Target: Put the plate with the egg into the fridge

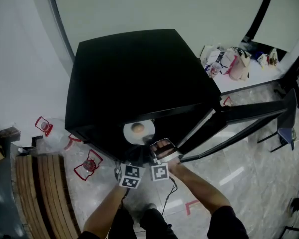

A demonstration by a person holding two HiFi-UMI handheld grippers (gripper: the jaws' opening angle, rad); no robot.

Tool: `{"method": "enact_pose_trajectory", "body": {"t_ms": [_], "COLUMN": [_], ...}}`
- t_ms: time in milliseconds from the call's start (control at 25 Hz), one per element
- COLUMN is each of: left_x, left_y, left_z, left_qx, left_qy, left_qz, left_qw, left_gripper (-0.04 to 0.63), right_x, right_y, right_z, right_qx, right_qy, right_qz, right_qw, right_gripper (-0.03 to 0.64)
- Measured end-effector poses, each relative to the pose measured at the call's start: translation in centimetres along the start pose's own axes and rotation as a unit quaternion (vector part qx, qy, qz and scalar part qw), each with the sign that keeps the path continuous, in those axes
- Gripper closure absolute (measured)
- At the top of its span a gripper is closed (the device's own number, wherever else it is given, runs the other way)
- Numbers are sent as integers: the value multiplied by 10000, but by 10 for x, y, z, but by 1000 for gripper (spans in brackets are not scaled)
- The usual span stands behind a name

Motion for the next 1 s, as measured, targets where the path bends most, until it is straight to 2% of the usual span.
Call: {"method": "enact_pose_trajectory", "body": {"t_ms": [80, 200, 240, 360, 440, 480, 520, 560, 640, 760, 840, 880, 920, 1000], "left_x": [5, 12, 14, 16, 11, 6, -1, -11, -31, -62, -83, -93, -103, -123], "left_y": [-5, -9, -10, -3, 14, 26, 40, 54, 85, 124, 141, 147, 153, 159], "left_z": [-4, -4, -3, 3, 12, 17, 24, 31, 51, 89, 117, 130, 143, 169], "left_qx": [94, 182, 188, 105, -1, -53, -104, -152, -225, -334, -461, -546, -644, -877], "left_qy": [85, 135, 127, 169, 272, 329, 373, 395, 400, 311, 152, 69, -13, -156], "left_qz": [85, 176, 198, 254, 258, 214, 131, 17, -238, -593, -798, -892, -982, -1173], "left_qw": [9999, 9996, 9995, 9995, 9993, 9992, 9992, 9991, 9987, 9972, 9956, 9945, 9931, 9891], "left_gripper": [586, 586, 586, 586, 586, 586, 586, 586, 586, 586, 586, 586, 586, 586], "right_x": [1, 19, 20, 5, -16, -29, -42, -55, -83, -126, -155, -168, -180, -200], "right_y": [3, 15, 18, 31, 52, 67, 85, 106, 150, 216, 257, 277, 297, 331], "right_z": [2, 5, 5, 5, 8, 10, 10, 9, -2, -32, -51, -58, -63, -68], "right_qx": [20, 97, 134, 218, 237, 237, 268, 354, 678, 1261, 1507, 1615, 1732, 1914], "right_qy": [-28, -282, -318, -460, -1086, -1622, -2262, -2916, -4020, -5179, -5675, -5787, -5811, -5719], "right_qz": [281, 1159, 1240, 824, 423, 202, 13, -138, -463, -1069, -1456, -1647, -1853, -2287], "right_qw": [9996, 9928, 9917, 9953, 9929, 9863, 9737, 9558, 9119, 8393, 7962, 7822, 7733, 7642], "right_gripper": [571, 554, 548, 545, 546, 546, 546, 546, 546, 546, 546, 546, 548, 578]}}
Point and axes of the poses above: the fingertips, and each gripper's own axes: y backward along the fingers, x to its left, z out of its top, the point moved 4 cm from there along y, backward along the fingers, and after that the axes turned 13 degrees about -z, right-handed, at the moved point
